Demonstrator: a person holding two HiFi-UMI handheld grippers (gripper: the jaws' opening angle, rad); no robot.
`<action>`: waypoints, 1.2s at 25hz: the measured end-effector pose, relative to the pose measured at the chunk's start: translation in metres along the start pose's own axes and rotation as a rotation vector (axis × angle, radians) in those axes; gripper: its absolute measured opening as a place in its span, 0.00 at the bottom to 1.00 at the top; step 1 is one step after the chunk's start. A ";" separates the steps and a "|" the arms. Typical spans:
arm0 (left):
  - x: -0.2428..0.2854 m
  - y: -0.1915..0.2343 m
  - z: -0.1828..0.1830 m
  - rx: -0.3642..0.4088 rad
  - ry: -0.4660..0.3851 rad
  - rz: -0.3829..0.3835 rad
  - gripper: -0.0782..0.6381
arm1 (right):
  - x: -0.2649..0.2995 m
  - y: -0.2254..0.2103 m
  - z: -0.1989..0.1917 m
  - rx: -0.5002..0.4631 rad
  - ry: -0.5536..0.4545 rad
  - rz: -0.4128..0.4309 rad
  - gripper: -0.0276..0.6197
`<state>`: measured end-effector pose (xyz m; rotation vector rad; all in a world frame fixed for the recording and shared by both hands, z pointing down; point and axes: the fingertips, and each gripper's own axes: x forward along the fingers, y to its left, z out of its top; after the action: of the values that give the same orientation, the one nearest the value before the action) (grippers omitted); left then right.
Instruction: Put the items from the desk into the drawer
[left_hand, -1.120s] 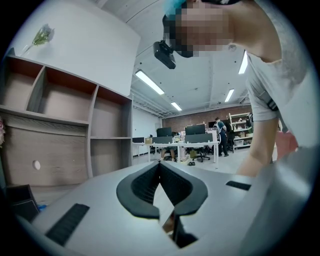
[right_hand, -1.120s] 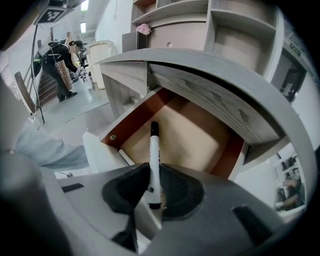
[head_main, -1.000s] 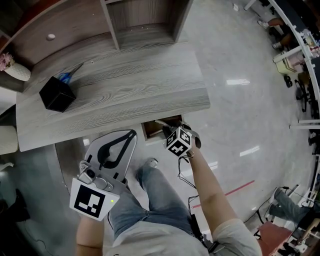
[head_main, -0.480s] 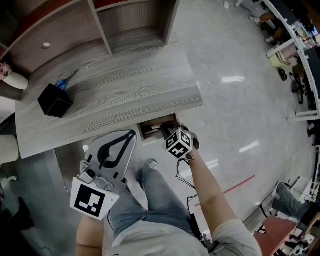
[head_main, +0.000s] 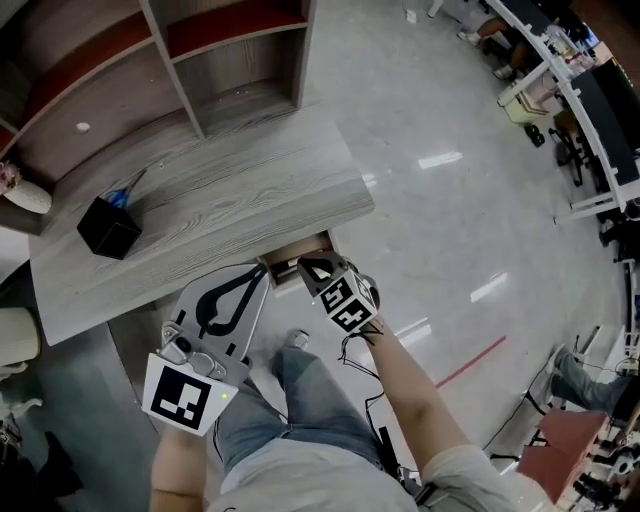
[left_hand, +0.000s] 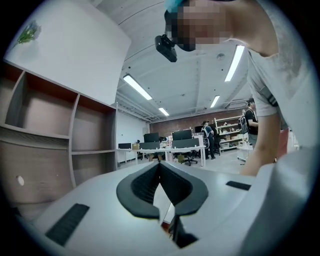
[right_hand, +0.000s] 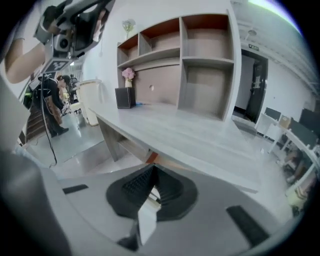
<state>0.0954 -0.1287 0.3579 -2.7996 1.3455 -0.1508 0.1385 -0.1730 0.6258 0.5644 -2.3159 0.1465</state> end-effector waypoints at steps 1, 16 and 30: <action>-0.001 -0.002 0.004 0.005 -0.004 -0.009 0.12 | -0.008 0.002 0.011 0.014 -0.034 -0.005 0.05; -0.028 -0.005 0.040 0.050 -0.058 -0.093 0.12 | -0.137 0.041 0.172 0.100 -0.500 -0.092 0.05; -0.040 -0.011 0.059 0.050 -0.109 -0.145 0.12 | -0.227 0.072 0.229 0.101 -0.708 -0.172 0.05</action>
<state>0.0849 -0.0911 0.2967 -2.8171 1.1015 -0.0336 0.1043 -0.0885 0.3077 0.9858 -2.9296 -0.0280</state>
